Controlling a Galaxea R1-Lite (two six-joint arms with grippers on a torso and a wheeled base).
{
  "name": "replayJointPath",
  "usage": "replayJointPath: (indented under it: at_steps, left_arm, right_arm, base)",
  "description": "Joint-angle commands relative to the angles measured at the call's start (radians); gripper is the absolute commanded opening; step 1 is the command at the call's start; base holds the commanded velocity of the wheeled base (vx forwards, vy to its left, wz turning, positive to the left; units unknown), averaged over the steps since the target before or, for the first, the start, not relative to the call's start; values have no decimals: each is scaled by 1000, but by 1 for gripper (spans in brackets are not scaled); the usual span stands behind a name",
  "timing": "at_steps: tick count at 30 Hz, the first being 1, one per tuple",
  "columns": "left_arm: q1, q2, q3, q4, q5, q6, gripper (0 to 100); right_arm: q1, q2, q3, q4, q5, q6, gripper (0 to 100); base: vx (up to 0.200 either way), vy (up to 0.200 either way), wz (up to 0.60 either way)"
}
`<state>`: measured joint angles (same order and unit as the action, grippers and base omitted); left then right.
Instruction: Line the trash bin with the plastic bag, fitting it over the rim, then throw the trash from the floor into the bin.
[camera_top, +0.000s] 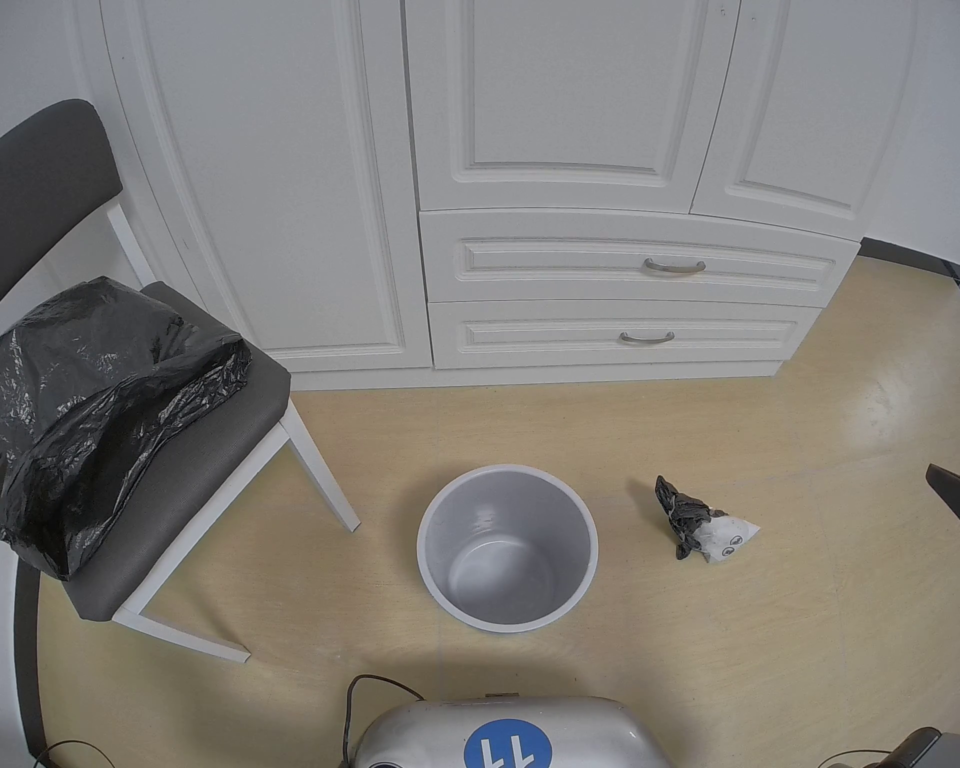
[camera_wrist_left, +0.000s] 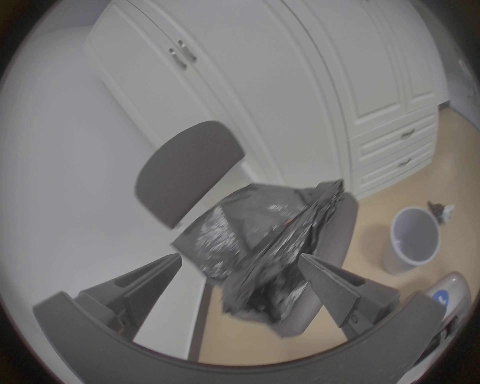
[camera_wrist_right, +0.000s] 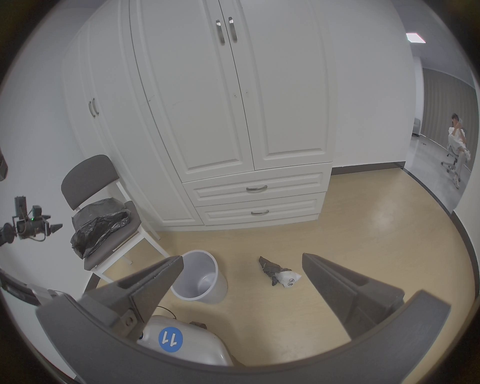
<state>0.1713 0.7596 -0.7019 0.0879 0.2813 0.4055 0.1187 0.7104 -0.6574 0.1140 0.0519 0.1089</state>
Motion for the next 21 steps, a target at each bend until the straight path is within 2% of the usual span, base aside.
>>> replayJointPath:
  at_steps: [1,3,5,6,7,8,9,12,14,17,21]
  left_arm:
    - [278,333,-103,-218,-347,-8,100]
    - [352,342,-97,-250,-392,-10,100]
    - [364,342,-96,-250,-399,-11,100]
    - [464,291,-42,-244,-514,-57,100]
    - [496,257,-16,-241,-551,-71,100]
    - [530,231,5,-237,-574,-76,100]
    - [596,191,32,-223,-594,-76,100]
    - [754,135,64,-171,-610,-76,100]
    - [777,141,84,-155,-645,-76,100]
    - [760,165,94,-157,-718,-74,100]
    - [740,162,116,-149,-752,-51,100]
  right_arm:
    - [1,0,-16,1,-3,-12,100]
    - [1,-9,-16,1,-1,-12,100]
    - [1,-9,-16,1,-1,-12,100]
    - [1,-9,-21,-1,-1,-12,100]
    - [2,-9,-19,1,0,-12,100]
    - [2,-9,-19,1,0,-12,100]
    - [2,-9,-18,3,2,-14,100]
    - [2,-2,-16,3,0,-12,100]
    - [2,-2,-16,4,0,-12,100]
    - [2,0,-13,6,0,-12,100]
    - [2,6,-11,10,0,-14,100]
  base:
    - [0,0,0]
    - [0,0,0]
    - [0,0,0]
    - [0,0,0]
    - [0,0,0]
    - [0,0,0]
    - [0,0,0]
    - [0,0,0]
    - [0,0,0]
    - [0,0,0]
    - [0,0,0]
